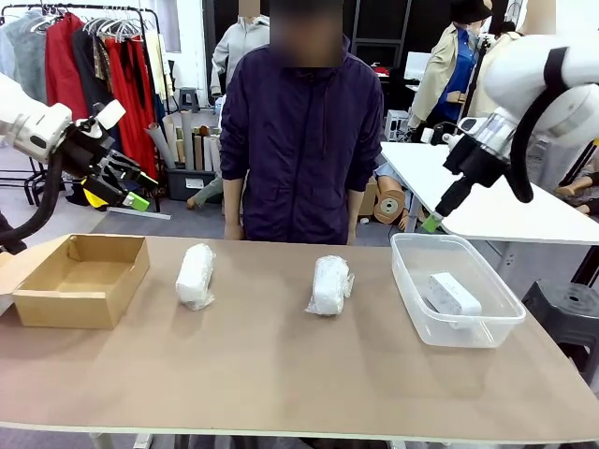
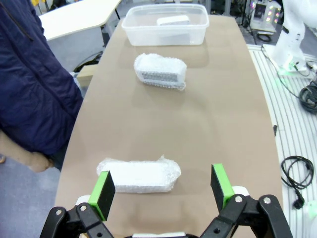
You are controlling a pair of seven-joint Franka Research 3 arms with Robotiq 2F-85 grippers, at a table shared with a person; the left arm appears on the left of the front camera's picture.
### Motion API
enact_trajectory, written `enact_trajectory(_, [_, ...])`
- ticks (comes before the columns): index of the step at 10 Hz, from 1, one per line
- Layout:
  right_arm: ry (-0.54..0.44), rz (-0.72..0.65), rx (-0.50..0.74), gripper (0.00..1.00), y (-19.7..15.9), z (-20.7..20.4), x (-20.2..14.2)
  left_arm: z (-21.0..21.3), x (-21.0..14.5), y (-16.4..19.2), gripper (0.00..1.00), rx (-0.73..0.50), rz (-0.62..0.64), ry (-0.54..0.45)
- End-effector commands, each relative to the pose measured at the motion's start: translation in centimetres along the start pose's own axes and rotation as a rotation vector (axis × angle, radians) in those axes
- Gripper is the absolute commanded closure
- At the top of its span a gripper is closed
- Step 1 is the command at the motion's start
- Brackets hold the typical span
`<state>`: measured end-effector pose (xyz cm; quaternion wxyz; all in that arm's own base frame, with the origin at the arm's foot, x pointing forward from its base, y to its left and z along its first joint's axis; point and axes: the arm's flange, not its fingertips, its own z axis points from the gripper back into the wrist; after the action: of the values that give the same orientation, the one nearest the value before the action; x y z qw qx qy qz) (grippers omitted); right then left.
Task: Separate and place wrapped and unwrapped clocks.
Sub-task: Pick up the Digital clock indicated by the person.
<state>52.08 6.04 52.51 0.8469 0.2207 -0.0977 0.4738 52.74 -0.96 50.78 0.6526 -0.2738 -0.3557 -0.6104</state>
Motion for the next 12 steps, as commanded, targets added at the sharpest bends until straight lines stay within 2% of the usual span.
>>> enact_trajectory(1, [0.083, 0.203, 0.053, 0.00, -0.7, 1.9, 0.2, 0.1, 0.2, -0.2, 0.00, 0.001, 0.002, -0.007])
enact_trajectory(3, [0.068, 0.502, 0.083, 0.00, 1.2, 3.2, -0.2, 0.1, 0.2, -0.2, 0.00, 0.001, 0.002, -0.007])
enact_trajectory(4, [0.002, 0.564, 0.088, 0.00, 1.3, 4.2, -0.1, 0.1, 0.2, -0.2, 0.00, 0.001, 0.002, -0.007])
enact_trajectory(7, [-0.196, 0.596, 0.124, 0.00, -0.1, 5.2, -0.3, 0.1, 0.2, -0.2, 0.00, 0.001, 0.002, -0.007])
enact_trajectory(8, [-0.287, 0.572, 0.100, 0.00, -0.2, 4.9, -0.5, 0.1, 0.2, -0.2, 0.00, 0.001, 0.002, -0.007])
enact_trajectory(10, [-0.377, 0.499, 0.039, 0.00, -0.5, 5.0, -0.9, 0.1, 0.2, -0.2, 0.00, 0.001, 0.002, -0.007])
enact_trajectory(12, [-0.382, 0.458, 0.022, 0.00, -1.5, 4.9, -1.4, 0.1, 0.2, -0.2, 0.00, 0.001, 0.002, -0.007])
